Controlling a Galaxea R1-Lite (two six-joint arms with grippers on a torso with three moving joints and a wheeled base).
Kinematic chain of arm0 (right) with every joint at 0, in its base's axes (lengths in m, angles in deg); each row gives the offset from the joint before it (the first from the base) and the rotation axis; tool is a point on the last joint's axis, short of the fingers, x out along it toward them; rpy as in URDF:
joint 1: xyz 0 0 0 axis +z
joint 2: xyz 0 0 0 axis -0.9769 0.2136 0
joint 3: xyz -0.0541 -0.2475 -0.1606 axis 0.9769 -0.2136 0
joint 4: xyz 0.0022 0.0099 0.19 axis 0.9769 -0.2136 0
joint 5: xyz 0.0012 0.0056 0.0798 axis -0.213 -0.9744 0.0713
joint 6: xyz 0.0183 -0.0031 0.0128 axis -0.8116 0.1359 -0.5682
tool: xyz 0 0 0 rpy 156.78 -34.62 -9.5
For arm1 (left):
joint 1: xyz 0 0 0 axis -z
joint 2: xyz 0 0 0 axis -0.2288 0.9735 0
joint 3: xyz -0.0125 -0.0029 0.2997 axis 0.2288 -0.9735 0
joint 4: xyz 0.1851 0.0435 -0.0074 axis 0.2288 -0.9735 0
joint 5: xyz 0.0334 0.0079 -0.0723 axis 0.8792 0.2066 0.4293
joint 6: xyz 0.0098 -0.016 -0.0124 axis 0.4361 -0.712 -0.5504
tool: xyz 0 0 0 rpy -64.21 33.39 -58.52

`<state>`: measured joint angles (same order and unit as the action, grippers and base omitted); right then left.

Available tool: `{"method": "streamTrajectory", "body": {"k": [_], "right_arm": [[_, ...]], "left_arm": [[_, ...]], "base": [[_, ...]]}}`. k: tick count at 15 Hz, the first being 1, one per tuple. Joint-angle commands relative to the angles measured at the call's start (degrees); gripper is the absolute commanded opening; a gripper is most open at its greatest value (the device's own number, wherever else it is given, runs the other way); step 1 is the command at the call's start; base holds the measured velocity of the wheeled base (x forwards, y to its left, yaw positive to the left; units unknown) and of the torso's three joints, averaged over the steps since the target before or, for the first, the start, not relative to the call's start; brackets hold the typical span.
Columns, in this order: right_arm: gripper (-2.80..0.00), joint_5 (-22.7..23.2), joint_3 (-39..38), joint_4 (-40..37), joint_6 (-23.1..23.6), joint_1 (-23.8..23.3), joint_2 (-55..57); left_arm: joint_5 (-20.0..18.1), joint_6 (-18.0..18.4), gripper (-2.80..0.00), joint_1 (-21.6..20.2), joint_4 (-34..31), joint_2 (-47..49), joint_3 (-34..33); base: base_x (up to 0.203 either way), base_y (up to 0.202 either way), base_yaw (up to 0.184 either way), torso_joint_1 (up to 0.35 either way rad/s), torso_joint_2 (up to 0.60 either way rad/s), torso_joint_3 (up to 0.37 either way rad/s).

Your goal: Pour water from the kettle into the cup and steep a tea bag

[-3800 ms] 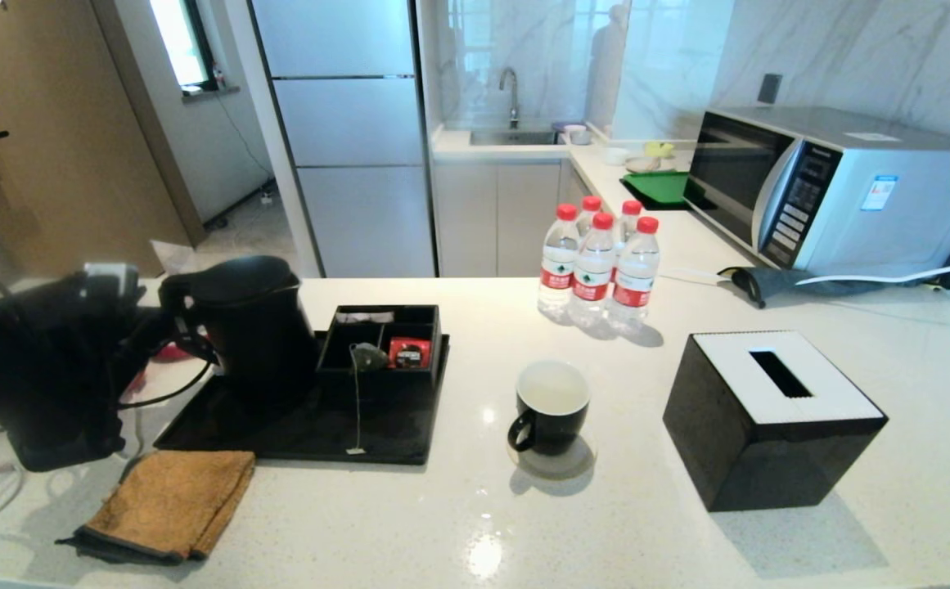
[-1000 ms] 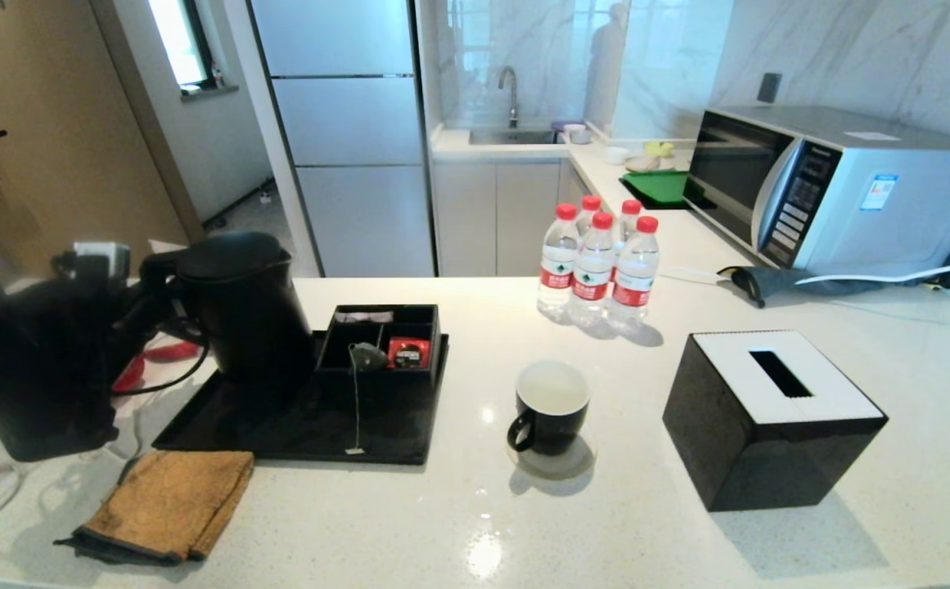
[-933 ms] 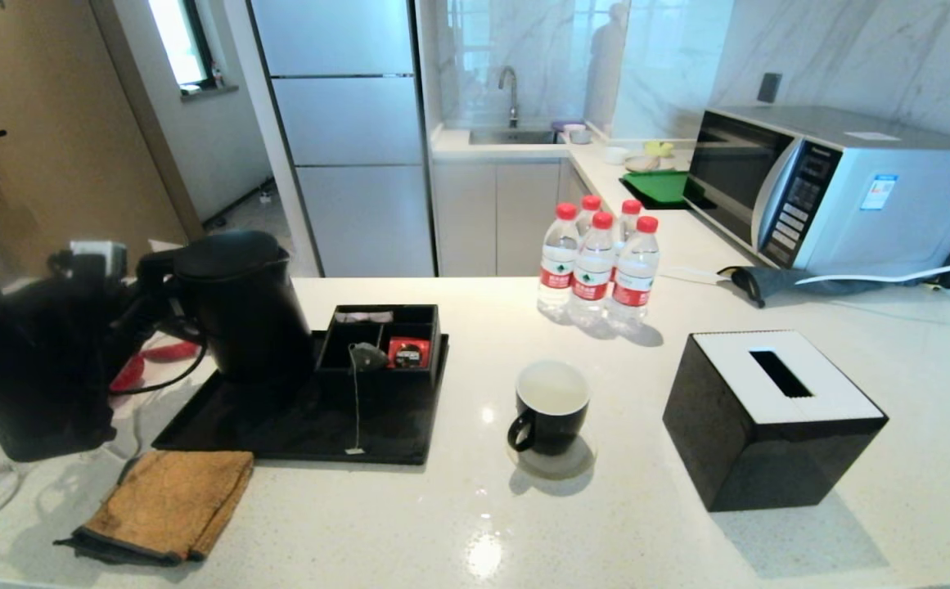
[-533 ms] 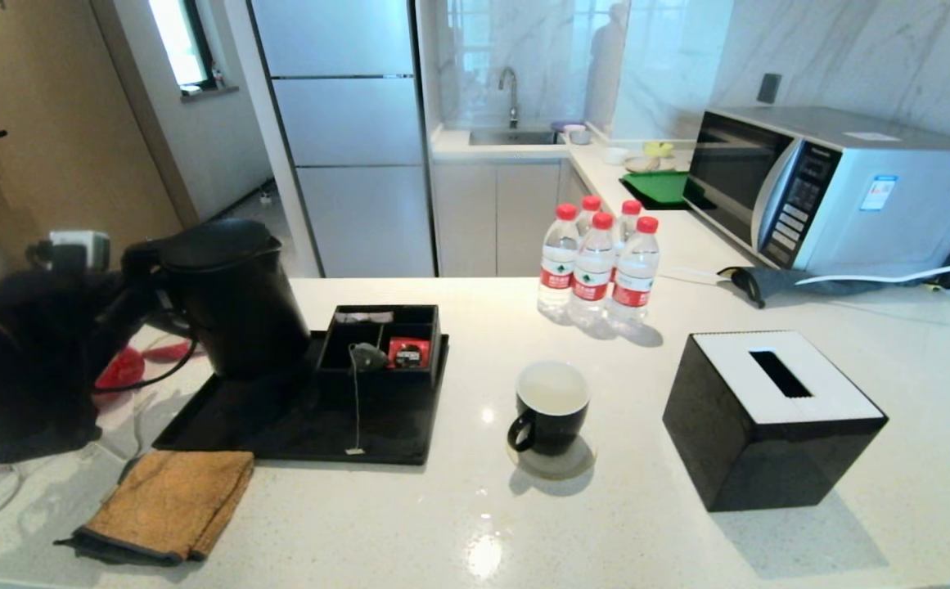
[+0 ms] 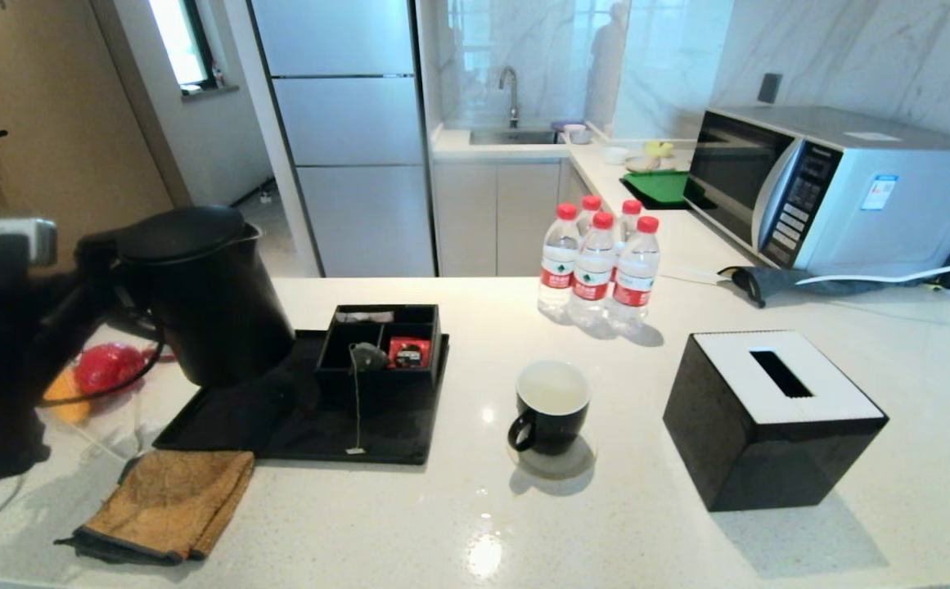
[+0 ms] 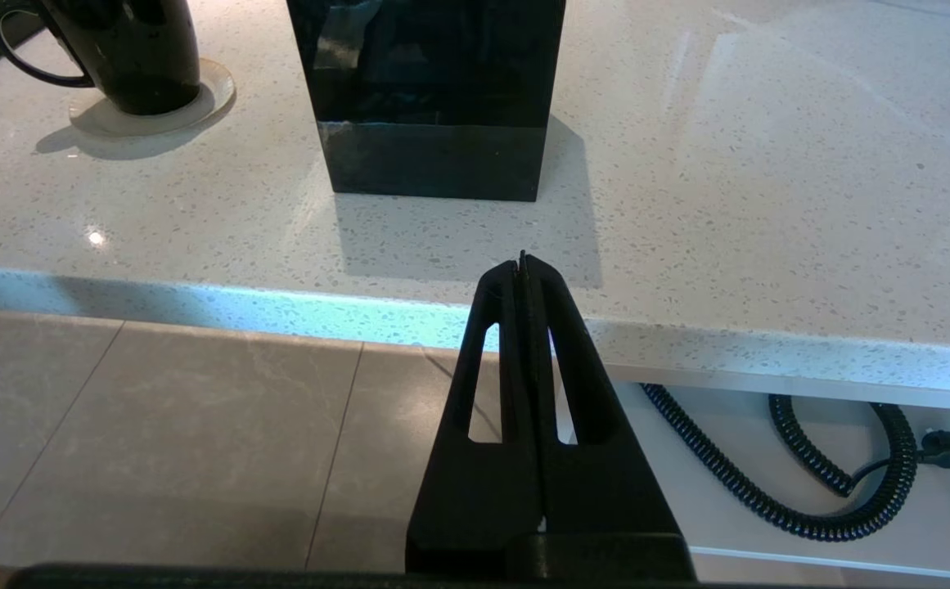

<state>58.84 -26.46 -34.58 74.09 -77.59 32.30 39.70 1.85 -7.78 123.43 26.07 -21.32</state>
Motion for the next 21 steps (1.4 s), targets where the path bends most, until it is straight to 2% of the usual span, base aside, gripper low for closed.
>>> {"method": "streamTrajectory", "body": {"k": [1,5,9,12,13,15,19,21], "right_arm": [[-2.8,0.05,0.0,-0.07,0.03,0.01,0.07],[-2.8,0.05,0.0,-0.07,0.03,0.01,0.07],[-2.8,0.05,0.0,-0.07,0.03,0.01,0.07],[-2.8,0.05,0.0,-0.07,0.03,0.01,0.07],[-2.8,0.05,0.0,-0.07,0.03,0.01,0.07],[-2.8,0.05,0.0,-0.07,0.03,0.01,0.07],[-2.8,0.05,0.0,-0.07,0.03,0.01,0.07],[-2.8,0.05,0.0,-0.07,0.03,0.01,0.07]], "left_arm": [[-0.21,-0.03,-2.8,-0.04,0.5,-6.51,-4.45],[-0.5,-0.03,-2.8,0.67,-0.18,-14.33,-11.42],[-0.49,0.05,-2.8,4.51,-0.4,-19.56,-17.35],[0.0,-0.03,-2.8,10.86,-1.14,-22.28,-19.4],[0.22,-0.03,-2.8,13.56,-2.85,-24.01,-19.93],[1.02,0.03,-2.8,18.77,-10.28,-27.49,-20.15],[5.99,0.79,-2.8,26.85,-17.62,-27.48,-16.14],[9.15,3.22,-2.8,29.14,-21.3,-26.43,-13.16]], "base": [[0.0,0.0,0.0,0.0,0.0,0.0],[0.0,0.0,0.0,0.0,0.0,0.0],[0.0,0.0,0.0,0.0,0.0,0.0],[0.0,0.0,0.0,0.0,0.0,0.0],[0.0,0.0,0.0,0.0,0.0,0.0],[0.0,0.0,0.0,0.0,0.0,0.0],[0.0,0.0,0.0,0.0,0.0,0.0],[0.0,0.0,0.0,0.0,0.0,0.0]]}}
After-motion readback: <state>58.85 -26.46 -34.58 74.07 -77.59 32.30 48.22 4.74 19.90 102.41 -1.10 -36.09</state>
